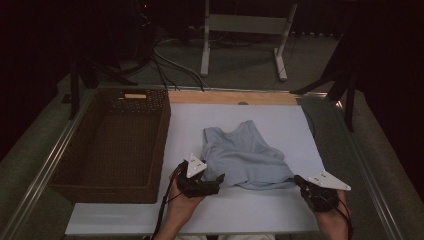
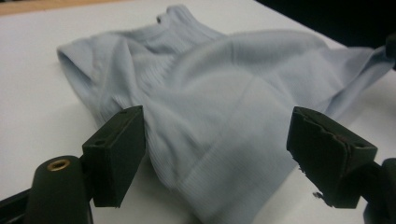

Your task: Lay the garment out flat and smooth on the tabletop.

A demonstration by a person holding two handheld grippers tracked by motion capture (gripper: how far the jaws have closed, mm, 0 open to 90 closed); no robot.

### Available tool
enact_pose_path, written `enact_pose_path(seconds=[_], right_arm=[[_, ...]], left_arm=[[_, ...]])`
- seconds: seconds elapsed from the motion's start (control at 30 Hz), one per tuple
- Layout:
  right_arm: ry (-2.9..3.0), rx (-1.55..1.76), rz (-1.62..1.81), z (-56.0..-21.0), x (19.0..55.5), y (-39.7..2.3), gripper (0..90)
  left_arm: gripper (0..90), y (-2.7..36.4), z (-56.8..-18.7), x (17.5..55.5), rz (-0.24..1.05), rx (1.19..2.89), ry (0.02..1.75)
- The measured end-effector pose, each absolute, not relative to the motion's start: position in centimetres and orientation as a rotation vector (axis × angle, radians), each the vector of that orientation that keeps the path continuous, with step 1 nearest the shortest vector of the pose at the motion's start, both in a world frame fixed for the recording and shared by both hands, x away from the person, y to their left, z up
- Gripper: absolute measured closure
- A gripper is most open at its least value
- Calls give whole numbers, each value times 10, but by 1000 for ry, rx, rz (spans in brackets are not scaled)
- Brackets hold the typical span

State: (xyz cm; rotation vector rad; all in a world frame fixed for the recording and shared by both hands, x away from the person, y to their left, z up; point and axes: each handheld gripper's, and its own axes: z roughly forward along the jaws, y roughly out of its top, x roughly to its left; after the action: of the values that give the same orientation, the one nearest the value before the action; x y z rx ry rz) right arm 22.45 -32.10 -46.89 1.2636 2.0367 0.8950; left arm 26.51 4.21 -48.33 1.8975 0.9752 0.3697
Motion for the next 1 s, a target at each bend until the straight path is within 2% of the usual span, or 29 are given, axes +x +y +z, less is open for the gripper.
enact_pose_path(seconds=[0.57, 0.83, 0.87, 0.97, 1.0], right_arm=[[2023, 1266, 906, -468, 224, -321, 900], [2016, 1263, 921, -466, 223, -322, 899], [2015, 1264, 921, -466, 223, -322, 899], [2008, 1268, 934, -465, 222, -323, 898], [2006, 1269, 934, -465, 222, -324, 898]], left_arm=[[217, 42, -506, 258, 336, 1961, 1008], [220, 34, -513, 263, 273, 2002, 1018], [240, 34, -513, 263, 276, 2004, 1022], [403, 36, -510, 263, 252, 1985, 1028], [509, 38, -508, 263, 231, 1976, 1019]])
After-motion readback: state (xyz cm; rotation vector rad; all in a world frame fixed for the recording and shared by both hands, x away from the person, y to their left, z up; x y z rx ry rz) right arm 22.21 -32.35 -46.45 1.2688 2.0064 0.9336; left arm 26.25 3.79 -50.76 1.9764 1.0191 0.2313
